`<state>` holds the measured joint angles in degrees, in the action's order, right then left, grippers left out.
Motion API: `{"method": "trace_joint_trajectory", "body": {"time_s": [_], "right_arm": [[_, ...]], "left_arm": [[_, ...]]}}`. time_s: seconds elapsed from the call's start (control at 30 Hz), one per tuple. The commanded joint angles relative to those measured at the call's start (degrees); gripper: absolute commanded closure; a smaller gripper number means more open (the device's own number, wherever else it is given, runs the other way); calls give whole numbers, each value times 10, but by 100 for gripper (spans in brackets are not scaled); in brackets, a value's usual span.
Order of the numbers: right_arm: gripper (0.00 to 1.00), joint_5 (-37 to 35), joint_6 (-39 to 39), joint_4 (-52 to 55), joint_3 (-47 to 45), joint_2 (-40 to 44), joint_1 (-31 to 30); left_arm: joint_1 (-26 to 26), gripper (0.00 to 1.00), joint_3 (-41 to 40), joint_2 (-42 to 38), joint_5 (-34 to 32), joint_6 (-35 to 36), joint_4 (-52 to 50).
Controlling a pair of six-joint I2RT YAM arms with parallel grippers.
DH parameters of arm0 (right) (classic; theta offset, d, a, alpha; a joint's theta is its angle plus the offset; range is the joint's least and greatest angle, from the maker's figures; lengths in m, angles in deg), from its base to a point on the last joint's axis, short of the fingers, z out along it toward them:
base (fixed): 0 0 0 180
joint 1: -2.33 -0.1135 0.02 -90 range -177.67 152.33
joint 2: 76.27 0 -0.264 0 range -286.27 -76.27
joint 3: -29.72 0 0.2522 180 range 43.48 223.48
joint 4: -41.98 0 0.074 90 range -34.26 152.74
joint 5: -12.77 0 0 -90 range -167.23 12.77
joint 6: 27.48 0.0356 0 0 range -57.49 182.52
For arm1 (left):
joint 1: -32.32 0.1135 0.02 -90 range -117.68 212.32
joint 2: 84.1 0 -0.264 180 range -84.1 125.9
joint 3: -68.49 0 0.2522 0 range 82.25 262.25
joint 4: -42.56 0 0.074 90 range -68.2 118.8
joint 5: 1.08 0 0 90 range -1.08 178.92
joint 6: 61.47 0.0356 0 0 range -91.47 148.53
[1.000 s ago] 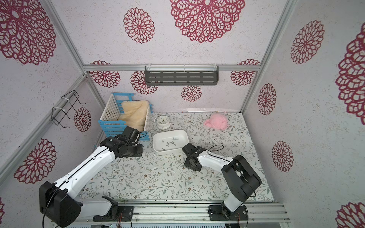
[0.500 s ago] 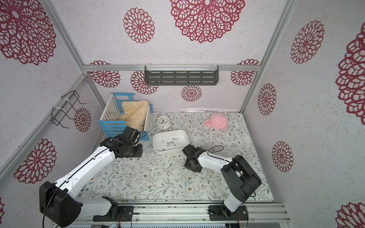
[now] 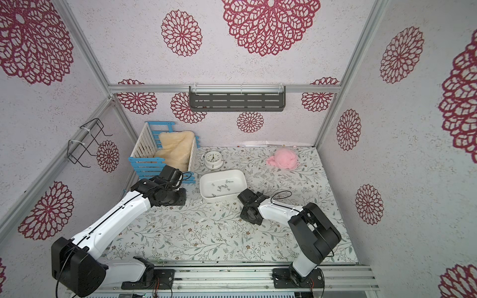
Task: Put the screws on the desktop into the storage box
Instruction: Pick up the screw from the center of the board.
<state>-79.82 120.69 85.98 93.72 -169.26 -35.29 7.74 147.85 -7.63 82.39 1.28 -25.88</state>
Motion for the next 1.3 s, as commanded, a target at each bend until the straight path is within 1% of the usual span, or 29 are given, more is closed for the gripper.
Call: {"method": "trace_joint_trajectory", "body": {"time_s": [0.0, 0.07, 0.23, 0.53, 0.73, 1.13, 1.17, 1.27], "right_arm": [[90, 9, 8, 6, -16, -16, -4], [90, 9, 7, 5, -16, -17, -4], [84, 14, 7, 3, -16, -22, -6], [83, 19, 10, -5, -16, -37, -16], [89, 19, 7, -5, -15, -40, -16], [95, 18, 5, 3, -14, -28, -17], [94, 20, 3, 3, -13, -27, -17], [86, 26, -5, 9, -8, -28, -21]], "left_arm": [[7, 59, -7, -6, 1, 2, 10], [7, 59, -7, -6, 2, 2, 10], [7, 59, -6, -5, 2, 2, 10], [8, 59, -3, -3, 5, 4, 10], [9, 59, -4, 0, 5, 5, 10], [10, 59, -7, 2, 6, 6, 11], [10, 59, -7, 2, 6, 6, 10], [10, 59, -7, 3, 7, 5, 10]]}}
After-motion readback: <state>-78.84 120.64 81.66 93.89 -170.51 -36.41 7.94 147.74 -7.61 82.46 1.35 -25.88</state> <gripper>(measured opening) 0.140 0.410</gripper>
